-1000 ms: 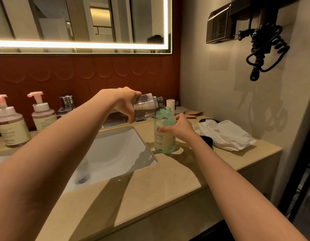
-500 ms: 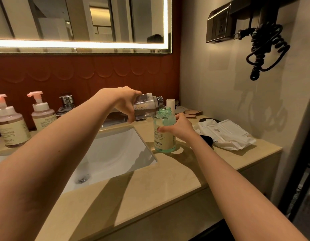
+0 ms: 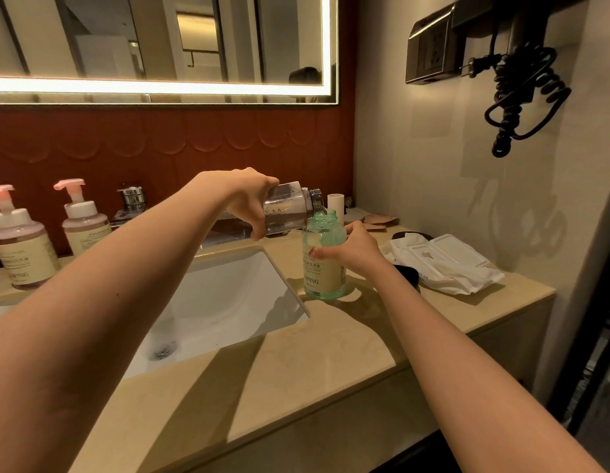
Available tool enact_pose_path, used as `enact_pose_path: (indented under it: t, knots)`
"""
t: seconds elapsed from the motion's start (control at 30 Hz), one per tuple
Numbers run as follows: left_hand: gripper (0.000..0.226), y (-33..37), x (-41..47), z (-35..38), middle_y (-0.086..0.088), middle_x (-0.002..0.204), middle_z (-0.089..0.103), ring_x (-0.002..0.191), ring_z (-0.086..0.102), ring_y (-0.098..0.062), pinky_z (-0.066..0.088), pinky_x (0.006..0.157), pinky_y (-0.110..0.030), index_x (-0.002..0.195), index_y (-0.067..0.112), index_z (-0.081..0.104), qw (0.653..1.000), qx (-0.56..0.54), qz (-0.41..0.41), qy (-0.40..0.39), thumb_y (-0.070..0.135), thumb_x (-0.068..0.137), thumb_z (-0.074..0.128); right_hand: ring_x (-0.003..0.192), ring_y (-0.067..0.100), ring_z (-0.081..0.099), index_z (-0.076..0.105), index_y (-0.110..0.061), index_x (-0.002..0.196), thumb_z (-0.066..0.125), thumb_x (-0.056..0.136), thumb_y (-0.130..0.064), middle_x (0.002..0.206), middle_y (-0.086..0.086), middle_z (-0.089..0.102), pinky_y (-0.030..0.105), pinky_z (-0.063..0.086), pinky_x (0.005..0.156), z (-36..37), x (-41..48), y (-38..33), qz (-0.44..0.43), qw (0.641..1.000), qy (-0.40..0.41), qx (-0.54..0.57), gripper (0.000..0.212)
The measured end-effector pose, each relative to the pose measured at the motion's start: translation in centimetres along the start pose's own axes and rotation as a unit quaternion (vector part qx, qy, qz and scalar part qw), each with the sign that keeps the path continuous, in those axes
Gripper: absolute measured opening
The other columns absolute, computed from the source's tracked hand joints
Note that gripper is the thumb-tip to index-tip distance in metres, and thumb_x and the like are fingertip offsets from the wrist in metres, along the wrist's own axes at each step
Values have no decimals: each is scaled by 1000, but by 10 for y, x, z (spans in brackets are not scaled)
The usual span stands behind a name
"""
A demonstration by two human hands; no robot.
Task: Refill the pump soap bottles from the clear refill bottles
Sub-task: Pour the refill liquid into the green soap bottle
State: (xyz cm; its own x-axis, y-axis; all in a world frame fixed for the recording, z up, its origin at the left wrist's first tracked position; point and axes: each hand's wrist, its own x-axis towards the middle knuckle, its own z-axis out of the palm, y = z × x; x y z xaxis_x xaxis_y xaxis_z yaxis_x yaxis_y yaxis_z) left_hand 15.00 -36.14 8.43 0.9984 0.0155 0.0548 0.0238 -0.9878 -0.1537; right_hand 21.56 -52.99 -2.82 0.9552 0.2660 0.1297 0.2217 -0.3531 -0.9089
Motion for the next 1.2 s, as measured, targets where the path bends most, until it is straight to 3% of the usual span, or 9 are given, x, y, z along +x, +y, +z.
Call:
enact_pose_path:
  t: [0.43, 0.63, 1.2]
  knots:
    - [65, -1, 1, 0, 1, 92, 51, 84, 50, -19, 41, 64, -26, 108, 20, 42, 1000, -1, 6, -4, 31, 59, 84, 121, 26, 49, 38, -13, 123, 81, 69, -24, 129, 6, 52, 42, 46, 95, 1, 1, 0, 4, 1000, 0, 1, 70]
    - [63, 0, 0, -1, 1, 90, 51, 78, 49, -16, 37, 55, -22, 107, 18, 45, 1000, 0, 2, -1, 31, 59, 84, 120, 25, 50, 39, -14, 122, 81, 69, -24, 129, 6, 52, 41, 46, 94, 1, 1, 0, 4, 1000, 1, -1, 69]
    - [61, 1, 1, -3, 5, 82, 49, 72, 47, -13, 34, 52, -22, 104, 19, 45, 1000, 8, -4, -5, 31, 58, 84, 120, 25, 50, 38, -14, 122, 81, 69, -24, 128, 6, 52, 40, 46, 93, 1, 0, -1, 3, 1000, 1, -2, 69]
